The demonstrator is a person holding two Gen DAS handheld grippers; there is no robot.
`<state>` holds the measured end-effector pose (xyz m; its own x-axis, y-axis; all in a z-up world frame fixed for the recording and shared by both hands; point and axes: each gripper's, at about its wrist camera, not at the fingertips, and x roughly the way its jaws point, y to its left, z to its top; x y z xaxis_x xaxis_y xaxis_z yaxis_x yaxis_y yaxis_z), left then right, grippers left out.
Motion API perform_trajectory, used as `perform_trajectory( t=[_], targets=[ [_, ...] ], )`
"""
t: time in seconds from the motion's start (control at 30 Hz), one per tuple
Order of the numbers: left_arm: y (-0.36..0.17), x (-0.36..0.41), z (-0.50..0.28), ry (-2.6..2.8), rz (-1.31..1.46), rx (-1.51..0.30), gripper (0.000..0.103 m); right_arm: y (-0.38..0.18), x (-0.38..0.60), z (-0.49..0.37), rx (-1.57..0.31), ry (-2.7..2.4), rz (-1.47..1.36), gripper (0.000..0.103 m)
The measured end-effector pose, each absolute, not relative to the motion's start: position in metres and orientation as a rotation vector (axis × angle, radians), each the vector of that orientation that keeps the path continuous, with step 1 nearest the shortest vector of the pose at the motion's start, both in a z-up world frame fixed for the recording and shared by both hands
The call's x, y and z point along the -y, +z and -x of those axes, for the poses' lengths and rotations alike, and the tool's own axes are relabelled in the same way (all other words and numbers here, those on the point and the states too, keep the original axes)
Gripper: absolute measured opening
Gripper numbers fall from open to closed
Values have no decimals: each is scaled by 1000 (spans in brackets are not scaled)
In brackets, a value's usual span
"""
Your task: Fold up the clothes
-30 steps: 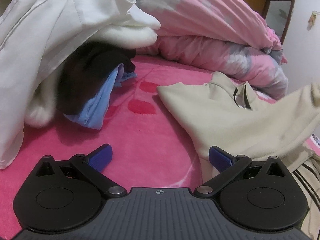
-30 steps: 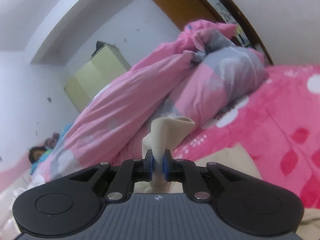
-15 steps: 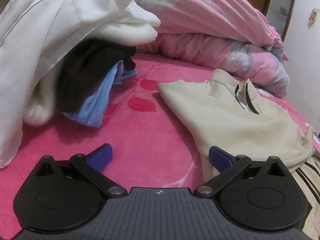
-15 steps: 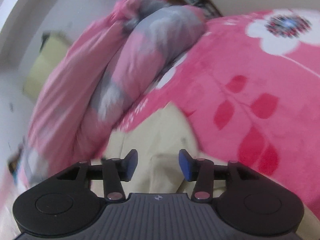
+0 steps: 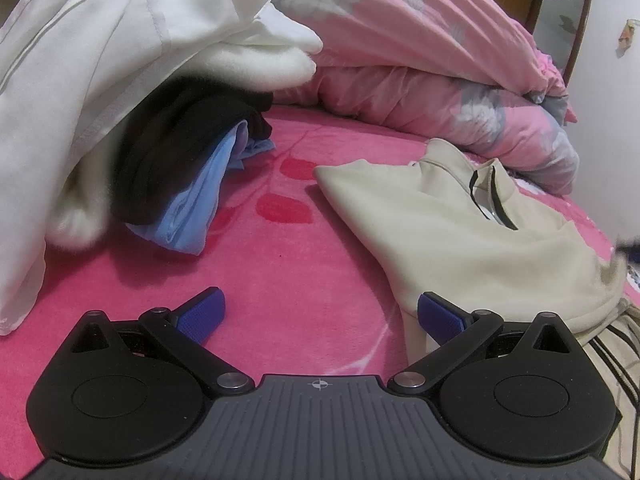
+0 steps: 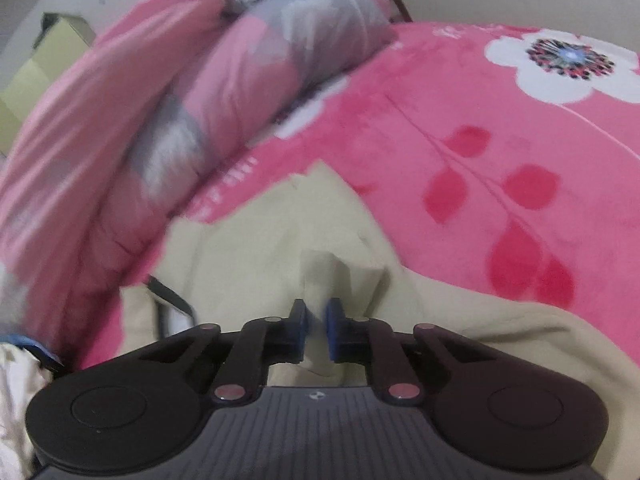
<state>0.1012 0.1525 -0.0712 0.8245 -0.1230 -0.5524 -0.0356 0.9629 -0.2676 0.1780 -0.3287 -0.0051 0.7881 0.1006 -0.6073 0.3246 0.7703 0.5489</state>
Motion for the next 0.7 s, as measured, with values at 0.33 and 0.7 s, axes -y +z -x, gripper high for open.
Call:
perform_trajectory(
  t=[0.33, 0.7],
  targets=[
    [-71, -153, -101, -48, 273, -601, 103, 24, 327, -160, -416, 88, -622, 10],
    [-72, -153, -102, -51, 269, -608, 103, -45, 379, -148, -586, -44, -731, 10]
  ],
)
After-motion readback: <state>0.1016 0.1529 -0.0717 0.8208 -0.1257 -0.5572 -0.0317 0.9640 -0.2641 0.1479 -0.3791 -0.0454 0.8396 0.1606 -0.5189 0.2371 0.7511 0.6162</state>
